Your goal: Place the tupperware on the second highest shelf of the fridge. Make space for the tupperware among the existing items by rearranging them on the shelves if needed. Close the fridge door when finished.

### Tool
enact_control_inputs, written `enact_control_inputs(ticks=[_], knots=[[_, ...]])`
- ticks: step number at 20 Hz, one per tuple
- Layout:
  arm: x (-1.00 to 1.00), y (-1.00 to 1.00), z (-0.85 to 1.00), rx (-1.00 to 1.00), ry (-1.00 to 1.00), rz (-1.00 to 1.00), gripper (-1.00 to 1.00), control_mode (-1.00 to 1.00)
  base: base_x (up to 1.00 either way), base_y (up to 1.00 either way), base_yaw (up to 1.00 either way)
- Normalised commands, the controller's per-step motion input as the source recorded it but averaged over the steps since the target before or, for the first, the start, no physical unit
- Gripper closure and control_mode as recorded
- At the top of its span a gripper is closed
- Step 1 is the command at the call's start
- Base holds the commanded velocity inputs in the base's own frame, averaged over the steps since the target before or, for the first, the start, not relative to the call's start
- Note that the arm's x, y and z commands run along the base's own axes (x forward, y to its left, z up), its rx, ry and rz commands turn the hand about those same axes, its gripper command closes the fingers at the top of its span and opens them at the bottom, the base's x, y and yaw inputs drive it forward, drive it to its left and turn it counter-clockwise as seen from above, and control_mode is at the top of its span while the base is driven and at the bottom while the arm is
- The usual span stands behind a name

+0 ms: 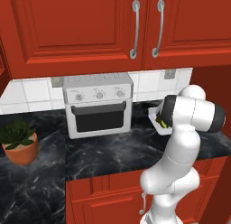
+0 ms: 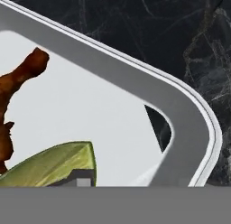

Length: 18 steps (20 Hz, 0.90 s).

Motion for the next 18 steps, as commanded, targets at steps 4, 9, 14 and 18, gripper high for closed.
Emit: enact_control_inputs(ticks=[4,9,14,18], knots=[[0.00,0.00,0.00,0.00,0.00,0.00,1.00,-1.00,0.00,0.00,0.00],[-0.20,0.05,0.11,0.00,0.00,0.00,1.00,-1.00,0.00,0.00,0.00],[-0.76,0.03,0.71,0.00,0.00,0.00,1.00,-1.00,0.00,0.00,0.00],[-0.98,0.00,0.91,0.00,0.00,0.00,1.00,-1.00,0.00,0.00,0.00]])
